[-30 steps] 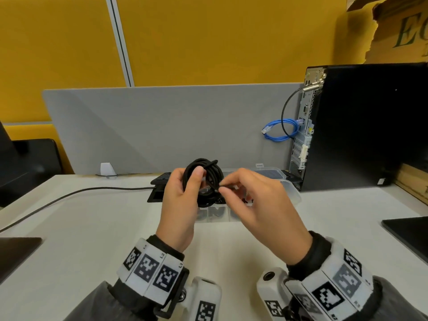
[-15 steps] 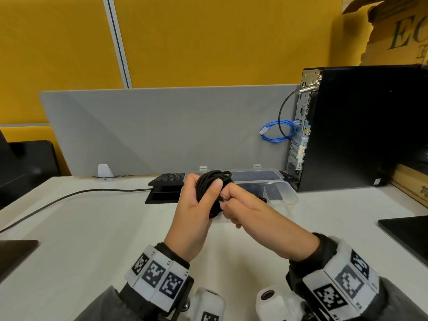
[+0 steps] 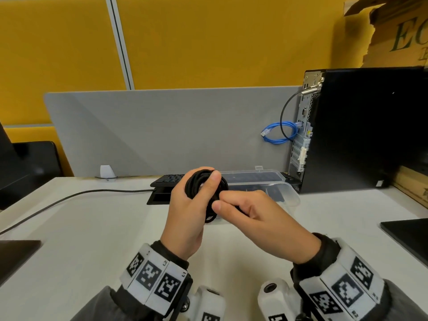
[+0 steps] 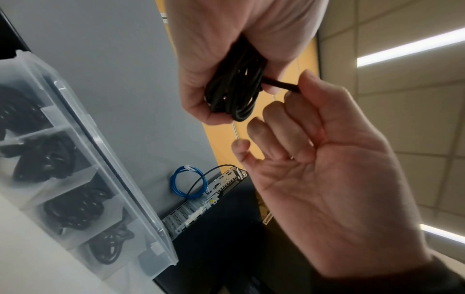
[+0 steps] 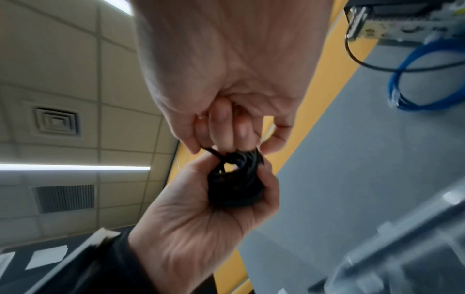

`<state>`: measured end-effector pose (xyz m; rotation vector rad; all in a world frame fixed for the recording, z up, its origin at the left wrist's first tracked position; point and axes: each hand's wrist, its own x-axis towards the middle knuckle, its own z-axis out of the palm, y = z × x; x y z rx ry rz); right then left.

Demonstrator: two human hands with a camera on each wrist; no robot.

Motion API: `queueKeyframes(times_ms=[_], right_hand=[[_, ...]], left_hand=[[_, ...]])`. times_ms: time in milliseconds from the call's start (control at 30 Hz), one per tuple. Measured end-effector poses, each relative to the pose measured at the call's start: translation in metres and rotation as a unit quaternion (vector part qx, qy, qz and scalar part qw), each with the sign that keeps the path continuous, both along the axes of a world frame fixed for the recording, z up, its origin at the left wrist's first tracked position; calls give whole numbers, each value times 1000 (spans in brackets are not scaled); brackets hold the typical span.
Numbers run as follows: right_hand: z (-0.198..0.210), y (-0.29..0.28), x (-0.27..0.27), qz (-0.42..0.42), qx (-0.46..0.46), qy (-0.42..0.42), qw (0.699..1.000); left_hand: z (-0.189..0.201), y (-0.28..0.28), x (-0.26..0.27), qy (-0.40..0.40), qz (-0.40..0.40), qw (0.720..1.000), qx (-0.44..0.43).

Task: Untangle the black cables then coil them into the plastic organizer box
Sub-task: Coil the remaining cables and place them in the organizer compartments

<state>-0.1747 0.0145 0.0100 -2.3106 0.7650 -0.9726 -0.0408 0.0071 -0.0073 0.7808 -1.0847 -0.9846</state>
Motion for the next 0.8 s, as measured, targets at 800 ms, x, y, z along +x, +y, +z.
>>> queueKeyframes(times_ms=[800], right_hand=[[-17,-26,-1,-36,165,-240,956]], left_hand=[[-4,3,-7,49,-107,992,42]])
